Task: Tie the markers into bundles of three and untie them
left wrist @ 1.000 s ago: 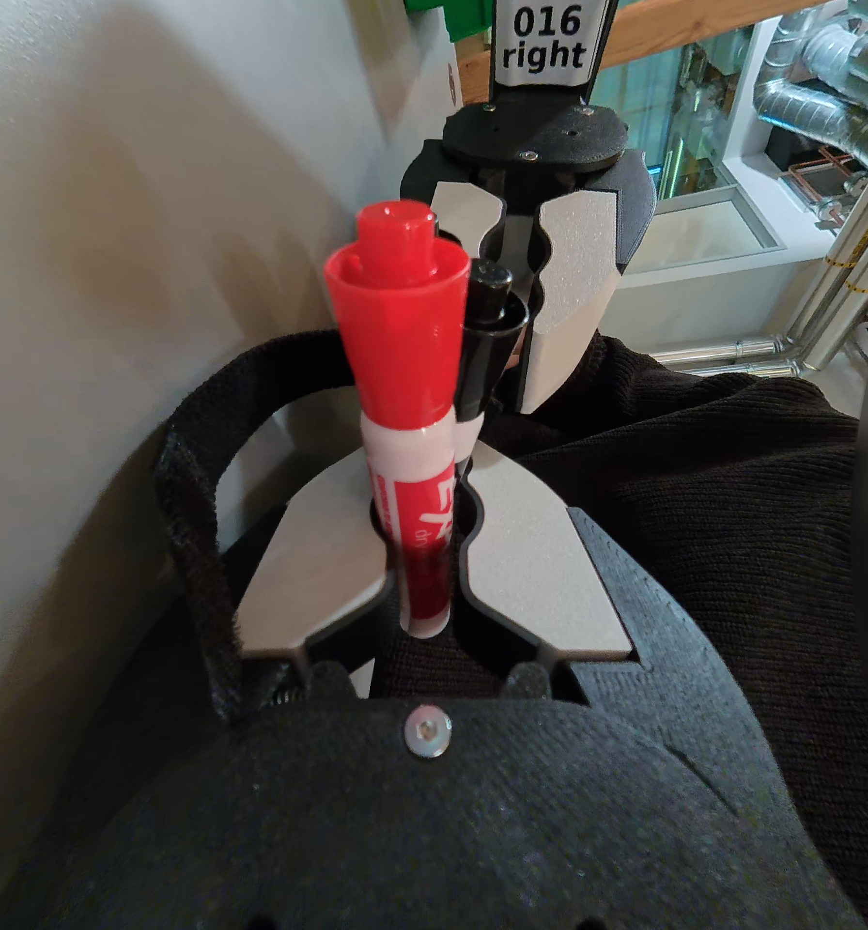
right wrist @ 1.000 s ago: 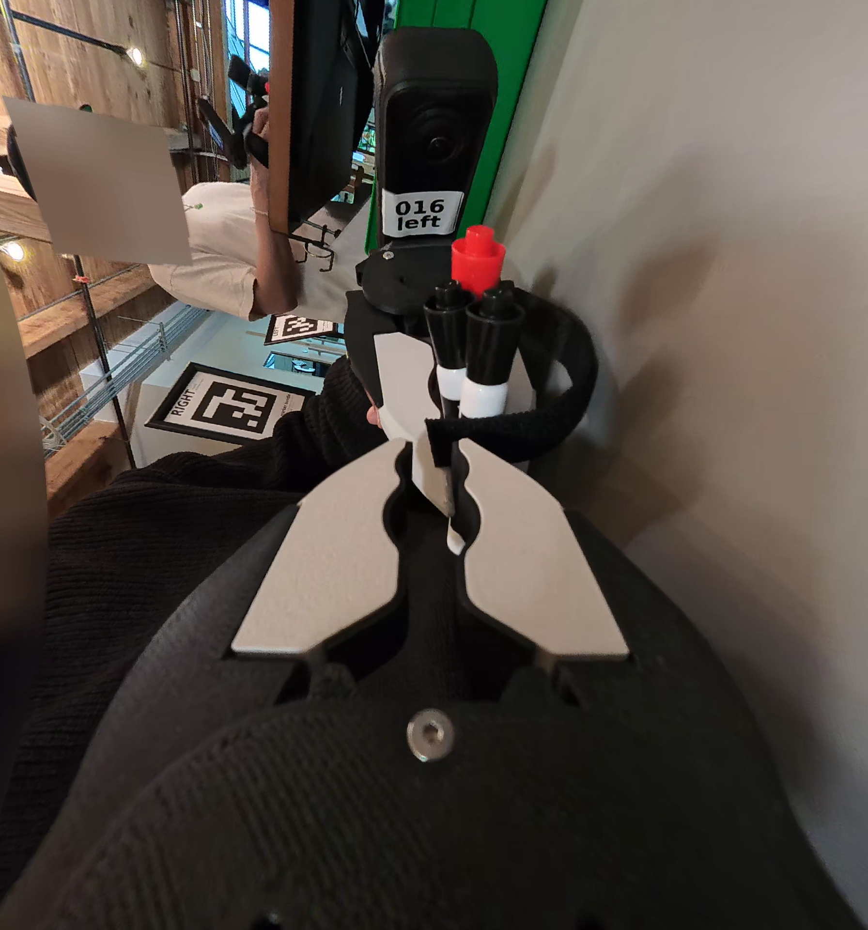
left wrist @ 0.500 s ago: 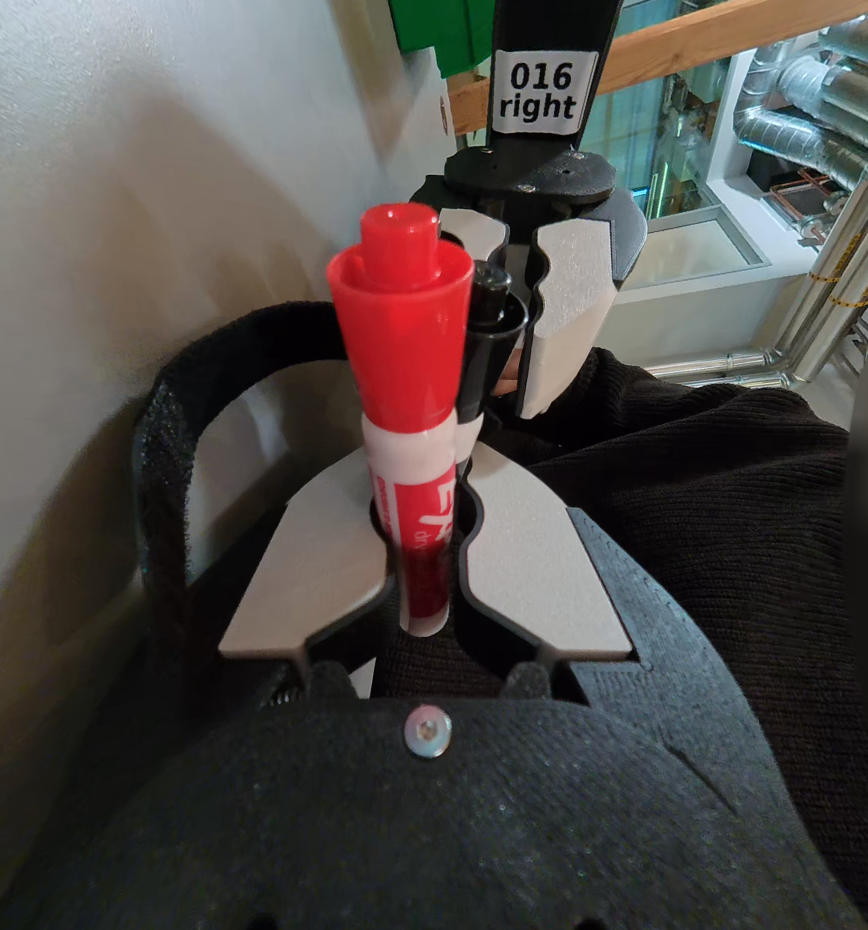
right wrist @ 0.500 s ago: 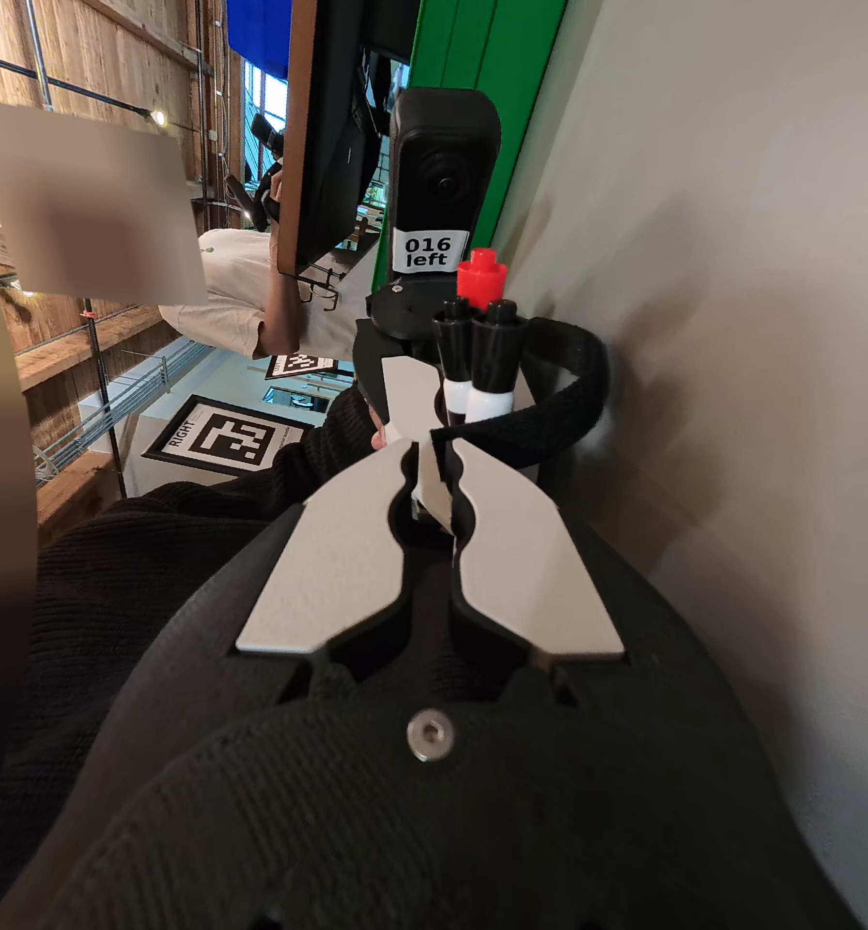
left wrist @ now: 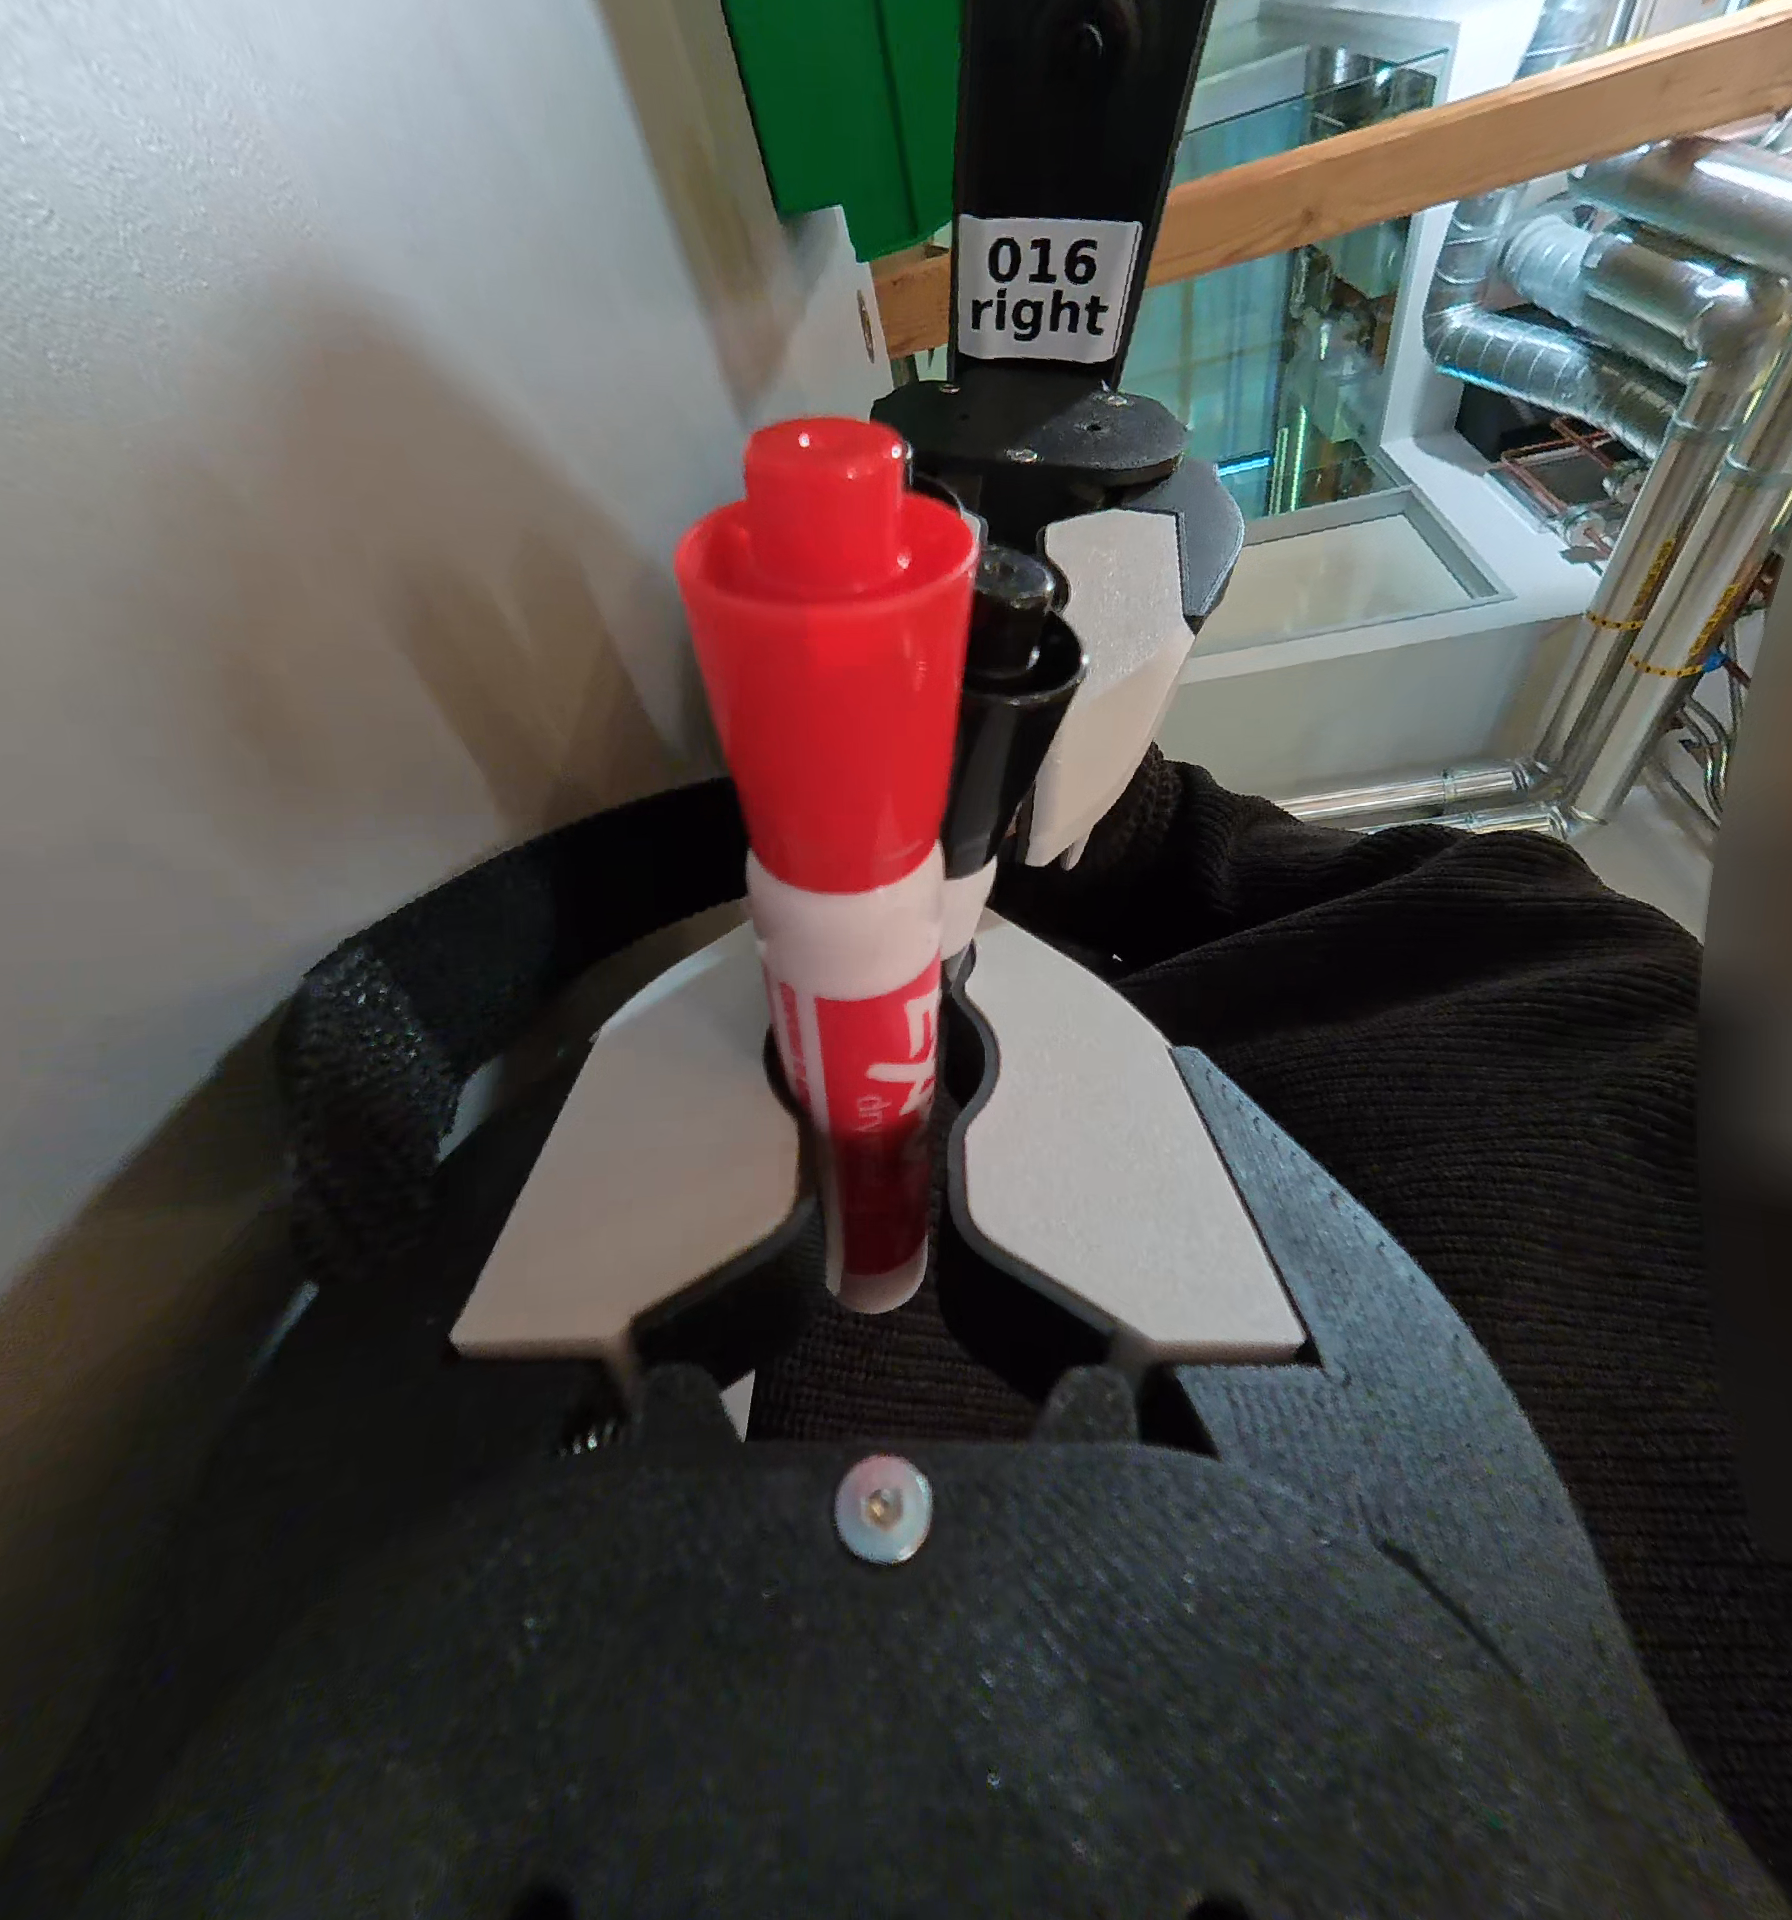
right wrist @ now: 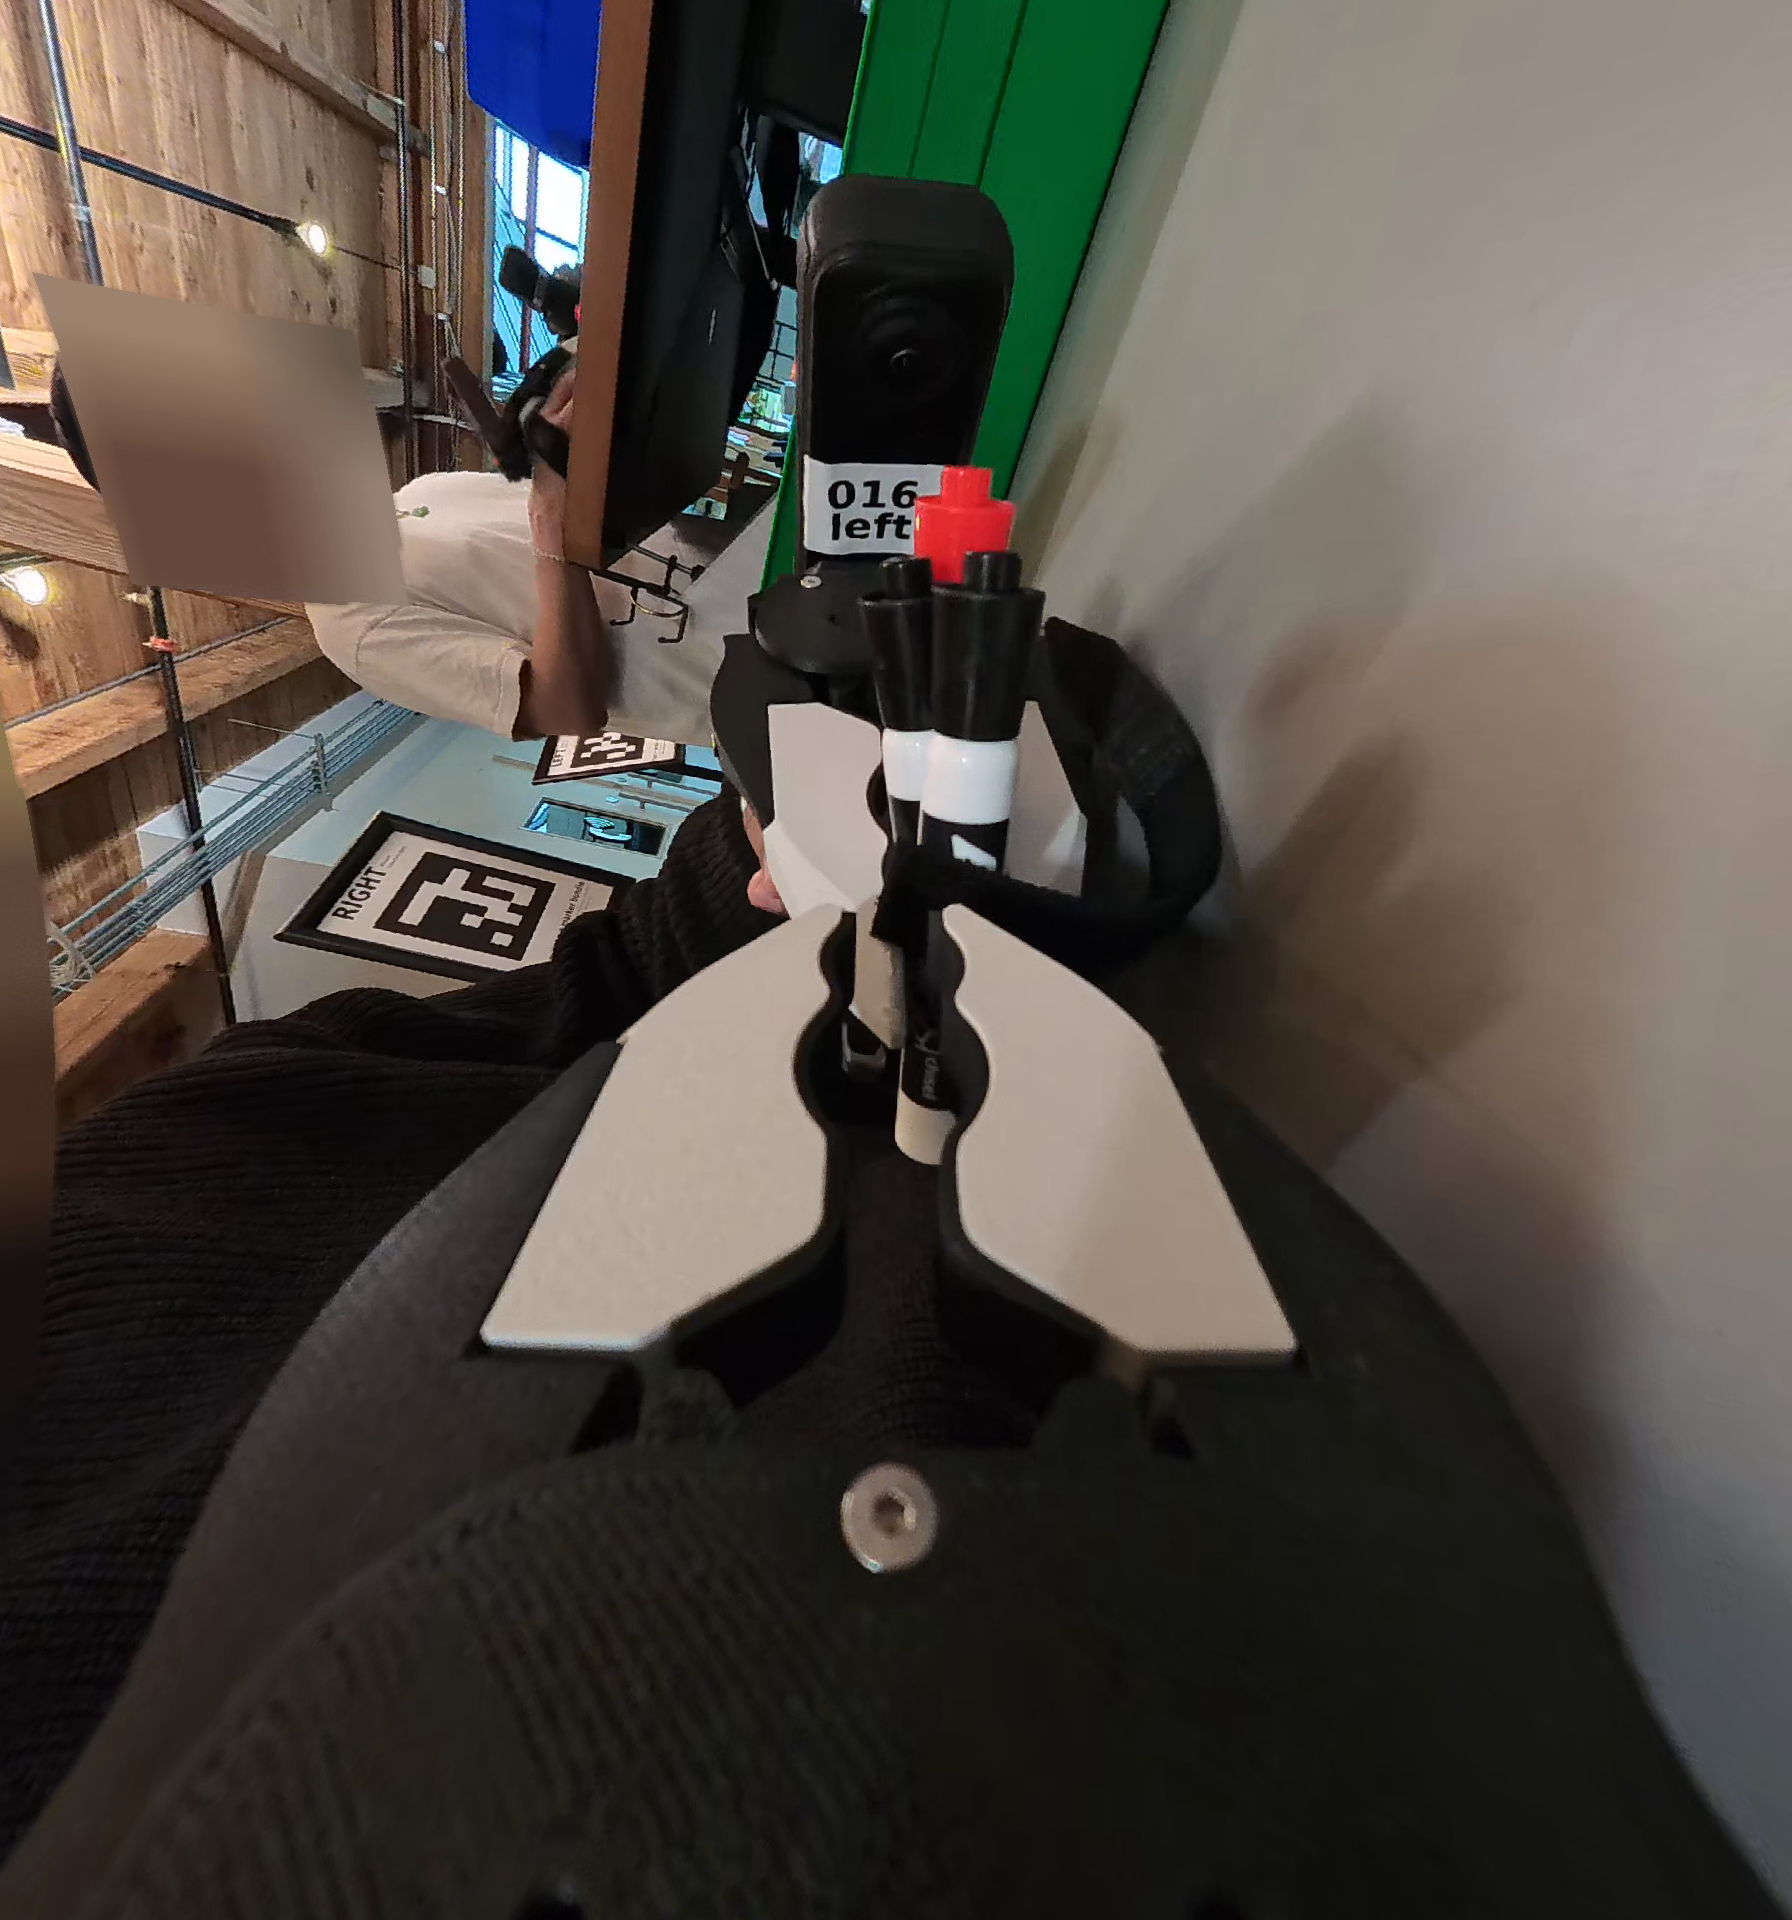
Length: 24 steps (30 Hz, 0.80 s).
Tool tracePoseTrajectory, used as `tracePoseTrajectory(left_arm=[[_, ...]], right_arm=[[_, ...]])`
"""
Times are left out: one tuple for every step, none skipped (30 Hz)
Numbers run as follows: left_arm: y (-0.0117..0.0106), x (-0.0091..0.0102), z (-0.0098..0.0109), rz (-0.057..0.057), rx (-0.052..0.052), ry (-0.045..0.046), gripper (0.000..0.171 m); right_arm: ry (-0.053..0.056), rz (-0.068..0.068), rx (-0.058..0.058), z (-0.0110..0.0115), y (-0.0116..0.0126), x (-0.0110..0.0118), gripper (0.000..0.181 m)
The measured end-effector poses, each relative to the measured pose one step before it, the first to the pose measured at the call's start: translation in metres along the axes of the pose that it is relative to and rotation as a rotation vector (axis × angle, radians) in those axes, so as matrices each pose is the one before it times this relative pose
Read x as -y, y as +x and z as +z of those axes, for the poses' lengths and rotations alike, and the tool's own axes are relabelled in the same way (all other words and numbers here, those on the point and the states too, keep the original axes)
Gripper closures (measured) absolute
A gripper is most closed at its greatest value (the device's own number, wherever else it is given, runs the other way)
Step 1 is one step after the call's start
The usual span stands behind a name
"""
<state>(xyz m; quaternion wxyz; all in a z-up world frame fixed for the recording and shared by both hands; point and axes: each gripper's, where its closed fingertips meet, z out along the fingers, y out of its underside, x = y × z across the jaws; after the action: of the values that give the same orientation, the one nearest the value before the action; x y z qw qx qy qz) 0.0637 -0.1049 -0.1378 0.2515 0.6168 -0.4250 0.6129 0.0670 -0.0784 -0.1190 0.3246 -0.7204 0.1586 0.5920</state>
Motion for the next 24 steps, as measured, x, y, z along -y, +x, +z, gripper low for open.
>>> tracePoseTrajectory(left_arm=[[-0.00035,-0.00035,0.00019,0.0,0.0016,-0.00186,0.152],[-0.0003,-0.00027,0.00015,-0.0017,0.0013,-0.00148,0.152],[-0.00063,-0.00017,0.00027,-0.0022,0.0025,-0.00101,0.152],[-0.00069,-0.00005,0.00014,-0.0004,0.0041,-0.00031,0.152],[-0.00072,-0.00008,0.00015,-0.0006,0.0037,-0.00039,0.152],[-0.00049,0.00015,0.00003,-0.0015,0.0028,0.00047,0.152],[-0.00062,0.00024,0.00001,-0.0028,0.0029,0.00167,0.152],[-0.00087,0.00049,-0.00001,-0.0047,0.004,0.00252,0.152],[-0.00126,0.00045,-0.00006,-0.0071,0.0053,0.00297,0.152],[-0.00119,0.00024,-0.0002,-0.006,0.0049,0.00116,0.152],[-0.00104,-0.00004,0.00006,-0.0035,0.0044,-0.001,0.152],[-0.00083,0.00002,0.0001,-0.0017,0.005,-0.00073,0.152],[-0.00033,-0.00009,0.00028,-0.0002,0.0038,-0.00156,0.152],[-0.0002,-0.00035,0.00032,0.0015,0.003,-0.00225,0.152],[-0.00009,-0.00053,0.00031,0.0018,0.0029,-0.00339,0.152],[-0.00016,-0.00078,0.00036,0.002,0.0014,-0.00452,0.152],[0.00001,-0.00072,0.00028,0.0006,0.0006,-0.00446,0.152],[-0.00003,-0.00046,0.00026,-0.0001,-0.0005,-0.00301,0.152],[0.0001,-0.00011,0.00017,0.0009,-0.0009,-0.00071,0.152],[0.00001,0.00007,0.00004,0.0007,-0.0005,0.00051,0.151],[-0.00006,0.00025,-0.00008,0.0007,-0.0003,0.00115,0.151],[-0.0001,0.00027,-0.00019,0.0,0.0002,0.00159,0.151],[-0.00003,0.00026,-0.00031,0.0004,-0.0006,0.00177,0.152],[-0.00001,0.00024,-0.00018,0.0003,-0.0014,0.00147,0.151]], right_arm=[[-0.0012,0.0021,0.0015,-0.00018,0.00014,-0.00031,0.167],[-0.002,0.001,0.0005,-0.00019,0.00018,-0.00029,0.167],[-0.0019,0.0005,-0.0011,-0.00004,0.0004,-0.00025,0.167],[-0.0014,0.0005,-0.0022,-0.00006,0.00064,-0.00029,0.167],[-0.0012,0.0014,-0.0024,-0.00019,0.00074,-0.00017,0.167],[-0.001,0.003,-0.0016,-0.00016,0.00071,-0.00021,0.167],[0.0,0.0045,-0.0015,-0.00029,0.00072,-0.00005,0.167],[0.0012,0.0054,-0.0016,-0.00032,0.00088,0.00005,0.167],[0.0006,0.0046,-0.0016,-0.00017,0.00085,0.00009,0.167],[-0.0018,0.0022,-0.0032,-0.00015,0.00085,-0.00033,0.166],[-0.004,0.0004,-0.0052,0.00003,0.00115,-0.00048,0.166],[-0.0033,-0.0003,-0.0049,0.00007,0.00093,-0.00048,0.166],[-0.0007,-0.0003,-0.0025,0.00017,0.00041,-0.00017,0.166],[-0.0007,-0.0001,-0.0012,0.00002,0.00018,-0.00001,0.166],[-0.0009,0.0001,-0.0025,0.00002,0.00052,-0.00009,0.166],[0.0006,0.0008,-0.0032,-0.00023,0.00063,0.00013,0.167],[0.0024,0.0021,-0.0025,-0.00022,0.00067,0.00043,0.167],[0.0035,0.0027,-0.0017,-0.00036,0.00057,0.00062,0.167],[0.0032,0.0023,-0.0009,-0.00038,0.00053,0.00073,0.167],[0.0022,0.0024,0.0001,-0.00024,0.00036,0.00055,0.167],[0.0016,0.0025,0.0015,-0.00013,0.00012,0.00036,0.167],[0.001,0.0023,0.0021,0.0001,-0.00011,0.0002,0.167],[-0.0009,0.0016,0.0015,0.00025,-0.00017,-0.00027,0.167],[-0.0023,0.0005,0.0001,0.00043,0.00005,-0.00043,0.167]])
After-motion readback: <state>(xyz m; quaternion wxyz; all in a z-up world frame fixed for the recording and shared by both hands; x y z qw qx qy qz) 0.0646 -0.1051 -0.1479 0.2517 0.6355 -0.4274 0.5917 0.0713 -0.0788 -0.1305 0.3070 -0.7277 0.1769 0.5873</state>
